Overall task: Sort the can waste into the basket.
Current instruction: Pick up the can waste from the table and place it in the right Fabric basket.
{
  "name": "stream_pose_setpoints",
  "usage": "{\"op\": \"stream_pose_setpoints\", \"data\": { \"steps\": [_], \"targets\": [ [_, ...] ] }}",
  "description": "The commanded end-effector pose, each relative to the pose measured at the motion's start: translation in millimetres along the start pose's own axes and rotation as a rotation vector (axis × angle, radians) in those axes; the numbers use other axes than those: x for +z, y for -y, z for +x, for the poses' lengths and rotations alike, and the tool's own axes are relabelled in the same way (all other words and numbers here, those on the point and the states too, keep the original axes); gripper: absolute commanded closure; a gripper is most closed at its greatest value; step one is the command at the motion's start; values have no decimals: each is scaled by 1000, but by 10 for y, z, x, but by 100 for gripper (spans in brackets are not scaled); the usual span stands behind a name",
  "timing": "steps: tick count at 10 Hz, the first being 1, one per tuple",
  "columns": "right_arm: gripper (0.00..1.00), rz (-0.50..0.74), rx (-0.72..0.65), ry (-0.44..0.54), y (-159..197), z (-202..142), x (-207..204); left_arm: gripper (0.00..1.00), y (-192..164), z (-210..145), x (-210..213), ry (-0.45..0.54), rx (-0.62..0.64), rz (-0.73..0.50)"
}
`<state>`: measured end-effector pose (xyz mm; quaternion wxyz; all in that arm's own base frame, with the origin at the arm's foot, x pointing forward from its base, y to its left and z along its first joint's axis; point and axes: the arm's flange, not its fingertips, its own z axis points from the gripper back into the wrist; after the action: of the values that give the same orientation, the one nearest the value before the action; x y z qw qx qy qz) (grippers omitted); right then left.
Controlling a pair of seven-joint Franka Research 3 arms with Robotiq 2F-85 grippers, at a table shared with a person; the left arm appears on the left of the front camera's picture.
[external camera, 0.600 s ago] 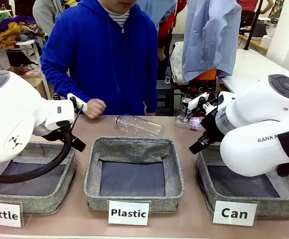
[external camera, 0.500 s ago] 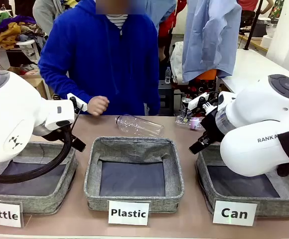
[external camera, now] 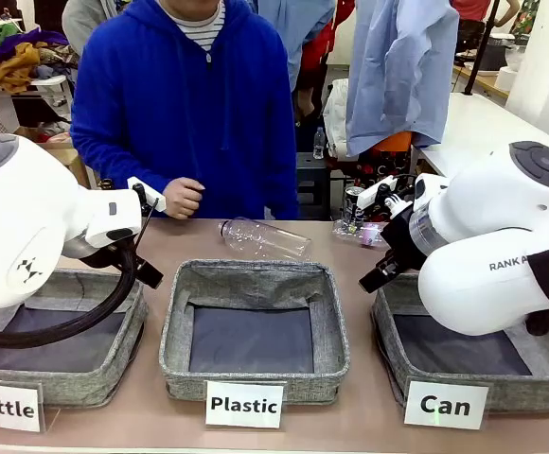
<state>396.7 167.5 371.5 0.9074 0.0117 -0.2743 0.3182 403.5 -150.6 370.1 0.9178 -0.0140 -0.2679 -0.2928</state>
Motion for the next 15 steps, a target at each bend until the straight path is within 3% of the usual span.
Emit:
{"op": "stream_pose_setpoints", "data": {
  "steps": [1, 6, 7, 8, 9, 10, 11, 13, 15],
  "targets": [
    [0, 0, -1, 0, 1, 0, 0, 0, 0, 0, 1, 0, 0, 0],
    [0, 0, 0, 0, 0, 0, 0, 0, 0, 0, 0, 0, 0, 0],
    [0, 70, -57, -27, 48, 105, 274, 0, -5, 74, 364, 23, -9, 4],
    [0, 200, -192, -82, 110, 192, 653, 0, 154, 192, 852, 133, 17, -42],
    [0, 248, -404, -111, 173, 245, 1077, 0, 263, 235, 1374, 124, 183, -136],
    [0, 282, -528, -117, 259, 166, 1532, 0, 334, 156, 1838, 148, 169, -243],
    [0, 399, -563, -59, 382, -69, 1935, 0, 245, -68, 2174, 189, 120, -421],
    [0, 591, -692, 59, 565, -644, 2259, 0, -177, -655, 2456, 294, 250, -608],
    [0, 697, -904, 238, 744, -1358, 2204, 0, -924, -1313, 2273, 409, 554, -684]
  ]
}}
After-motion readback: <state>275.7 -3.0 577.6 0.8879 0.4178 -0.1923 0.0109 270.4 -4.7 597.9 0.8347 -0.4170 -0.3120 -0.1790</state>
